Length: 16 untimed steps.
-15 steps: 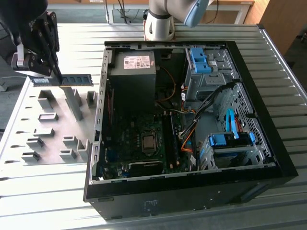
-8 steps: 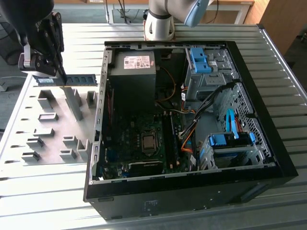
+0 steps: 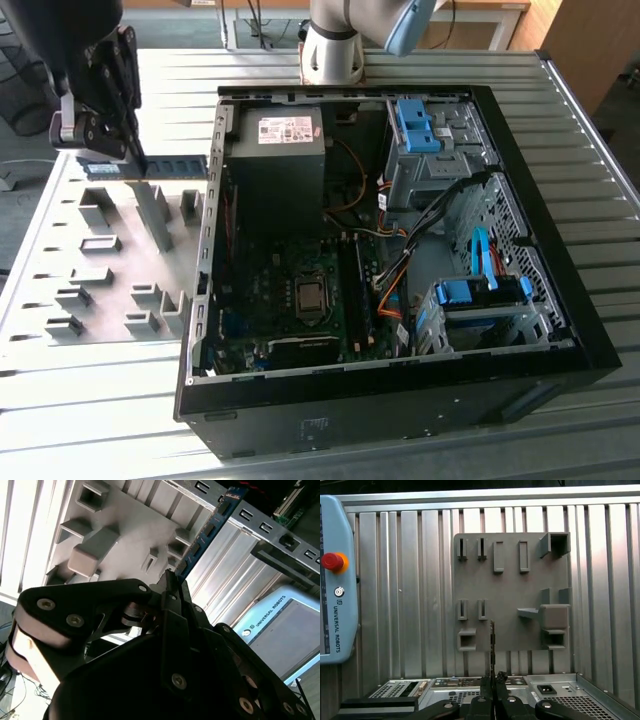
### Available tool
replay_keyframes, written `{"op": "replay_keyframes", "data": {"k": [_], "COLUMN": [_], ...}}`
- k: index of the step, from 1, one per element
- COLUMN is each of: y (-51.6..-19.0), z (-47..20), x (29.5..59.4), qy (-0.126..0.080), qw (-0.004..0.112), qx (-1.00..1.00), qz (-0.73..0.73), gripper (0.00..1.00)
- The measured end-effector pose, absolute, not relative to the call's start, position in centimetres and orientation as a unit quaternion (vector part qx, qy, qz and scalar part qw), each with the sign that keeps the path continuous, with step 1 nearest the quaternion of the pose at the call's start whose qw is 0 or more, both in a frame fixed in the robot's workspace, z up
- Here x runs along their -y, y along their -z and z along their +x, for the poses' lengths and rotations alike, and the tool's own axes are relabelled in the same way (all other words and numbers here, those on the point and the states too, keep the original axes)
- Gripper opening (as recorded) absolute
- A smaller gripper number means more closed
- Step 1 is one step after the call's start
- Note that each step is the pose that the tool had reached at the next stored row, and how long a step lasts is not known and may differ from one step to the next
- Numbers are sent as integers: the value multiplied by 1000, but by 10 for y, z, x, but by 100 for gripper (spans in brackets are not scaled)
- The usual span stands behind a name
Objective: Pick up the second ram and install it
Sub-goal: 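Pick up the second ram and move it above second insertion slot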
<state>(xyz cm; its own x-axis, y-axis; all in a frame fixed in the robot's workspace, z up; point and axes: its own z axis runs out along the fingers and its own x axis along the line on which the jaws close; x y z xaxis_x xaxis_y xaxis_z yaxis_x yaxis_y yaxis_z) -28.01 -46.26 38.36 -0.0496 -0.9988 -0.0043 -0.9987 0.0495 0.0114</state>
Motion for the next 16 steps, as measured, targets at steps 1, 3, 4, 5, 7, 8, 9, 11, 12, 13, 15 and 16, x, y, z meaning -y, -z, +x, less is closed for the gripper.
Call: {"op": "replay_keyframes", "data": {"k": [1,3,4,5,7,8,9,11,12,13,15,16], "y": [-384,-383,-383,-383,-383,-383,-383,-383,-383,-383,-383,-383], "z": [-279,-278,-277,-277,-275,-275,-274,-273,-272,-271,-269,-267], "x": [463,463,463,463,463,463,463,463,463,463,463,463], "qy": [6,6,6,6,6,6,6,6,6,6,6,6], "qw": [2,2,2,2,2,2,2,2,2,2,2,2], "qx": [724,724,724,724,724,724,724,724,724,724,724,724], "qz": [689,689,689,689,689,689,689,689,689,689,689,689], "gripper": [14,14,14,14,14,14,14,14,14,14,14,14]}}
